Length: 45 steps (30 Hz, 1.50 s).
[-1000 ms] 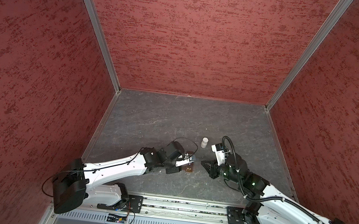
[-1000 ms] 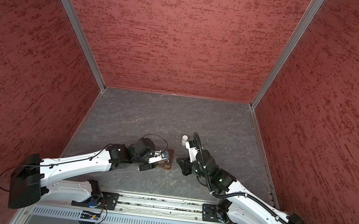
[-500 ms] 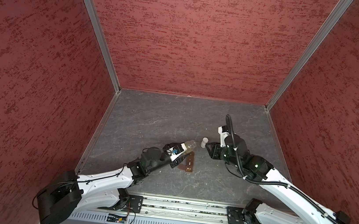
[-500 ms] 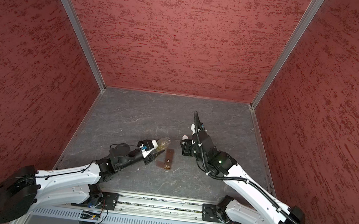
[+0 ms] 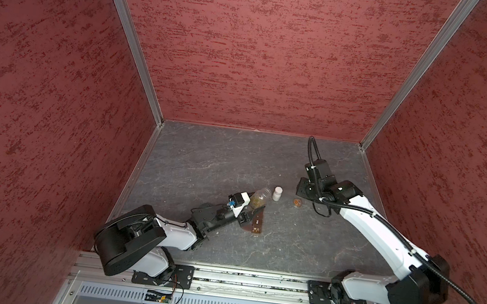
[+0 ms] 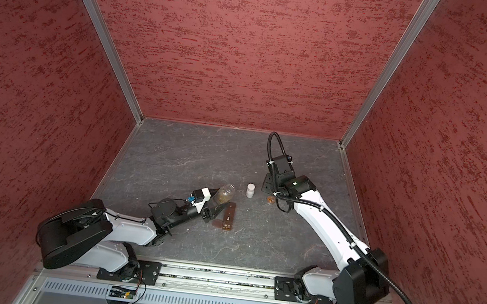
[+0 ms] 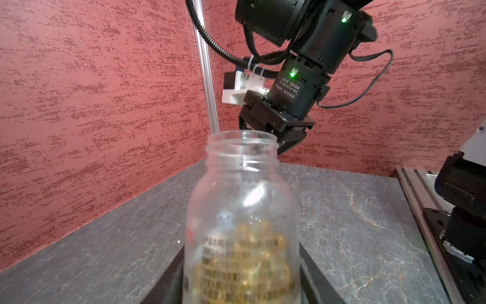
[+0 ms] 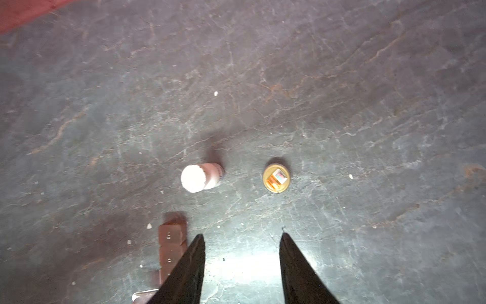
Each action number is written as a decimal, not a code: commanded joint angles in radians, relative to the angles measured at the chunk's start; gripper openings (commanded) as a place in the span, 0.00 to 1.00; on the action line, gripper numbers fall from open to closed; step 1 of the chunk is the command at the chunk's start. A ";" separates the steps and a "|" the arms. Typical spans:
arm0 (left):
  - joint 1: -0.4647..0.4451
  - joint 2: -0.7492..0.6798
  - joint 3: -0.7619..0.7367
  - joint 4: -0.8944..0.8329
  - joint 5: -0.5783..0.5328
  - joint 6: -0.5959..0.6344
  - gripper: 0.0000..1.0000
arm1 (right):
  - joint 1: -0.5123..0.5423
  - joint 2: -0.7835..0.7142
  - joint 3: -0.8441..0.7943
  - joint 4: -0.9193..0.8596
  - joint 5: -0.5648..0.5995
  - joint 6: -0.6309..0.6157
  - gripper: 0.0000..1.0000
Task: Sort the pills into containers
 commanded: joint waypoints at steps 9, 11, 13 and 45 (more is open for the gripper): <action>-0.005 0.070 0.009 0.082 0.028 0.010 0.00 | -0.083 0.189 0.038 -0.027 -0.070 0.022 0.51; -0.010 0.072 0.005 0.082 0.025 0.009 0.00 | -0.099 0.221 0.043 -0.027 -0.073 0.025 0.53; -0.016 0.062 0.002 0.082 0.023 0.010 0.00 | -0.121 0.254 0.050 -0.028 -0.092 0.023 0.54; -0.036 0.038 -0.029 0.082 0.019 0.024 0.00 | -0.126 0.568 0.187 -0.090 -0.152 -0.045 0.59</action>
